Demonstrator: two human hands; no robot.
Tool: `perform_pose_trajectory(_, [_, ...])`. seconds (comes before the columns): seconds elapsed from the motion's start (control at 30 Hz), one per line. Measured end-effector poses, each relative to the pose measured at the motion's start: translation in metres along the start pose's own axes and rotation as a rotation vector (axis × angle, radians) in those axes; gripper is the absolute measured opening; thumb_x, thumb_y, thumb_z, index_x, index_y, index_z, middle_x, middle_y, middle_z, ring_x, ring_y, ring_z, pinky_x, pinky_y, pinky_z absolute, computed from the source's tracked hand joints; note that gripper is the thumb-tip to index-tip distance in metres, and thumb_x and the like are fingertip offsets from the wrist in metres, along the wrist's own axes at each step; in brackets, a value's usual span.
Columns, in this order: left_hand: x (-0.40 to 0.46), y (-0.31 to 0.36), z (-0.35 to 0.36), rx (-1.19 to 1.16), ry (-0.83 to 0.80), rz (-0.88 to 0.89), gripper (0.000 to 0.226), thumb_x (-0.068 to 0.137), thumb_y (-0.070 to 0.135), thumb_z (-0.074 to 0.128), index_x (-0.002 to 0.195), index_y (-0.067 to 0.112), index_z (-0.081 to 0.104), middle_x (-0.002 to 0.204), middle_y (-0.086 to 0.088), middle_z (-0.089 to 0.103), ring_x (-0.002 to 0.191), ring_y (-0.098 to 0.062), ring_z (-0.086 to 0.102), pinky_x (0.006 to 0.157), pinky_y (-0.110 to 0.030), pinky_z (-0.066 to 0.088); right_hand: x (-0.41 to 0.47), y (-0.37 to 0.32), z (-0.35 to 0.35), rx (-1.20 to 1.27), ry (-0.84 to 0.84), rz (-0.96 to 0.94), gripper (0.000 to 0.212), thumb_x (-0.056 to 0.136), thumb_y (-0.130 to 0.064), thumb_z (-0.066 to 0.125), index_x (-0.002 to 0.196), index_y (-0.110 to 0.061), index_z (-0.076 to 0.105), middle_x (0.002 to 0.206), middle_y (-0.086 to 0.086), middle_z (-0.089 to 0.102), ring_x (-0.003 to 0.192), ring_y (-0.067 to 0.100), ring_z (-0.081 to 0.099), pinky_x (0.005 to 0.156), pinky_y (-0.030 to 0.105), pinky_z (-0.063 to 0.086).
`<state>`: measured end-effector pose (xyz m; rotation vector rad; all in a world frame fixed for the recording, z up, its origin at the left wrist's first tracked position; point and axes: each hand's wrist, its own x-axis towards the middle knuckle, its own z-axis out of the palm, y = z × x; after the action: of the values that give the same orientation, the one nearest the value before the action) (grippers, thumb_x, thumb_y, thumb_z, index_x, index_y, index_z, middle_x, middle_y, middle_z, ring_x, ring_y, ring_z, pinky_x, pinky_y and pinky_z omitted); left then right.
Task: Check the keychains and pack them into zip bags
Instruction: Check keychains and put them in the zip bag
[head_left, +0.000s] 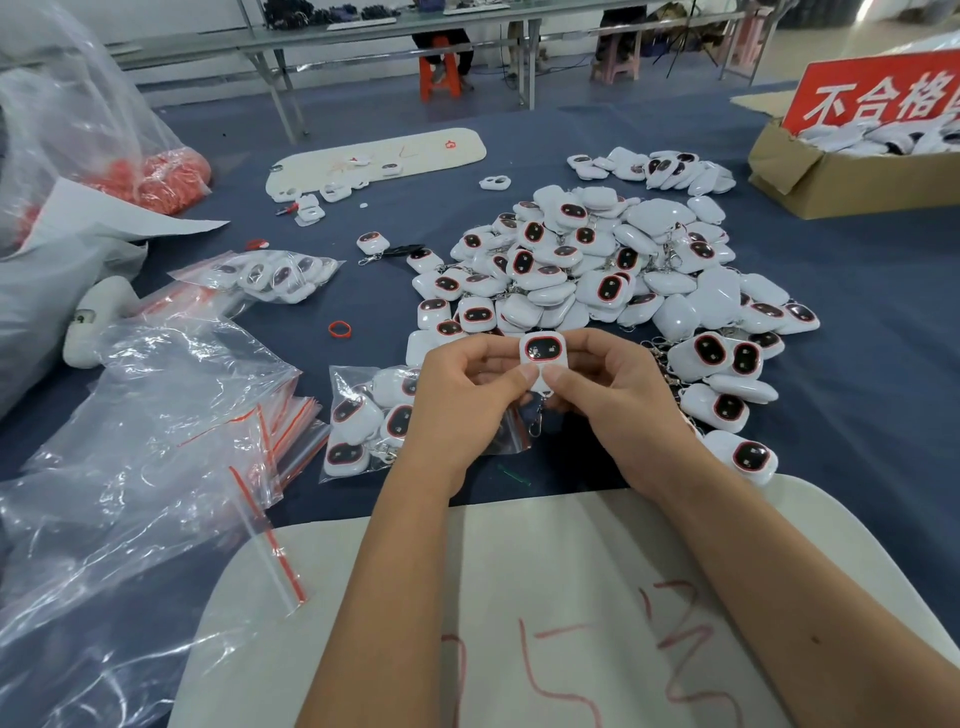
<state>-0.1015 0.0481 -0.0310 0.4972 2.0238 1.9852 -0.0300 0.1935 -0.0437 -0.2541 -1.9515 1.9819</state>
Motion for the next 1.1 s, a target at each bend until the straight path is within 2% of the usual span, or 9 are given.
perform_pose_trajectory(0.17, [0.0, 0.0, 0.003, 0.019, 0.021, 0.027, 0.028, 0.096, 0.0, 0.065, 0.095, 0.025, 0.079, 0.088, 0.0, 0.08, 0.077, -0.012, 0.075, 0.073, -0.027, 0.062, 0.001, 0.003, 0.002, -0.03, 0.071, -0.031, 0.023, 0.095, 0.004, 0.068, 0.108, -0.014, 0.075, 0.09, 0.0, 0.08, 0.079, 0.008, 0.073, 0.072, 0.022, 0.057])
perform_pose_trajectory(0.23, [0.001, -0.001, 0.006, 0.168, 0.142, 0.086, 0.026, 0.096, 0.003, 0.065, 0.094, 0.025, 0.077, 0.083, 0.0, 0.078, 0.074, -0.013, 0.074, 0.078, -0.036, 0.064, 0.001, 0.003, 0.003, -0.043, 0.083, -0.049, 0.022, 0.095, 0.002, 0.068, 0.108, -0.015, 0.075, 0.087, -0.004, 0.079, 0.074, 0.004, 0.07, 0.07, 0.019, 0.055])
perform_pose_trajectory(0.33, [0.0, 0.0, 0.008, 0.447, 0.317, 0.182, 0.017, 0.095, 0.007, 0.065, 0.098, 0.02, 0.074, 0.081, 0.007, 0.07, 0.076, -0.009, 0.067, 0.081, -0.036, 0.059, 0.001, 0.003, 0.004, -0.073, 0.105, -0.073, 0.022, 0.095, 0.001, 0.069, 0.103, -0.019, 0.075, 0.087, -0.004, 0.078, 0.073, 0.003, 0.069, 0.07, 0.019, 0.055])
perform_pose_trajectory(0.47, [-0.004, 0.005, 0.01, 0.66, 0.371, 0.181, 0.006, 0.092, 0.016, 0.068, 0.096, 0.02, 0.067, 0.083, 0.005, 0.065, 0.079, -0.015, 0.062, 0.079, -0.039, 0.056, 0.002, 0.004, 0.004, -0.082, 0.15, -0.065, 0.021, 0.095, -0.001, 0.07, 0.101, -0.02, 0.075, 0.084, -0.005, 0.077, 0.069, 0.004, 0.067, 0.069, 0.019, 0.054])
perform_pose_trajectory(0.67, [-0.008, 0.011, 0.016, 0.941, 0.394, 0.035, 0.038, 0.082, 0.047, 0.081, 0.096, 0.019, 0.06, 0.095, 0.001, 0.063, 0.091, -0.024, 0.06, 0.077, -0.035, 0.046, 0.002, 0.003, 0.002, -0.003, 0.132, -0.06, 0.019, 0.096, 0.0, 0.068, 0.105, -0.017, 0.074, 0.08, -0.01, 0.076, 0.065, 0.003, 0.064, 0.068, 0.015, 0.053])
perform_pose_trajectory(0.77, [-0.009, 0.013, 0.016, 0.93, 0.407, 0.004, 0.032, 0.085, 0.037, 0.079, 0.101, 0.015, 0.061, 0.1, -0.002, 0.065, 0.096, -0.027, 0.062, 0.083, -0.04, 0.052, 0.002, 0.003, 0.001, 0.025, 0.153, -0.066, 0.018, 0.097, -0.002, 0.068, 0.105, -0.017, 0.074, 0.079, -0.01, 0.075, 0.064, 0.004, 0.064, 0.068, 0.016, 0.054])
perform_pose_trajectory(0.87, [-0.008, 0.013, 0.012, 0.84, 0.436, 0.013, 0.006, 0.089, 0.021, 0.07, 0.085, 0.017, 0.066, 0.083, 0.001, 0.067, 0.083, -0.024, 0.064, 0.073, -0.038, 0.055, 0.001, 0.004, 0.001, 0.066, 0.171, -0.079, 0.011, 0.1, -0.004, 0.066, 0.104, -0.014, 0.07, 0.079, -0.006, 0.075, 0.067, 0.007, 0.066, 0.068, 0.018, 0.055])
perform_pose_trajectory(1.03, [-0.003, 0.013, 0.002, 0.64, 0.356, 0.025, 0.018, 0.085, 0.011, 0.07, 0.071, 0.021, 0.072, 0.067, 0.007, 0.069, 0.068, -0.013, 0.068, 0.069, -0.028, 0.057, 0.002, 0.002, 0.007, 0.338, 0.057, -0.076, 0.004, 0.107, -0.008, 0.056, 0.11, -0.006, 0.056, 0.096, 0.011, 0.076, 0.091, 0.029, 0.078, 0.078, 0.027, 0.06])
perform_pose_trajectory(1.1, [-0.001, 0.012, 0.0, 0.461, 0.292, 0.007, 0.017, 0.086, 0.008, 0.071, 0.073, 0.018, 0.073, 0.066, 0.0, 0.071, 0.063, -0.018, 0.071, 0.072, -0.04, 0.062, 0.0, 0.002, 0.011, 0.374, -0.039, -0.094, 0.002, 0.109, -0.007, 0.052, 0.11, -0.006, 0.053, 0.101, 0.014, 0.077, 0.099, 0.037, 0.077, 0.083, 0.032, 0.062])
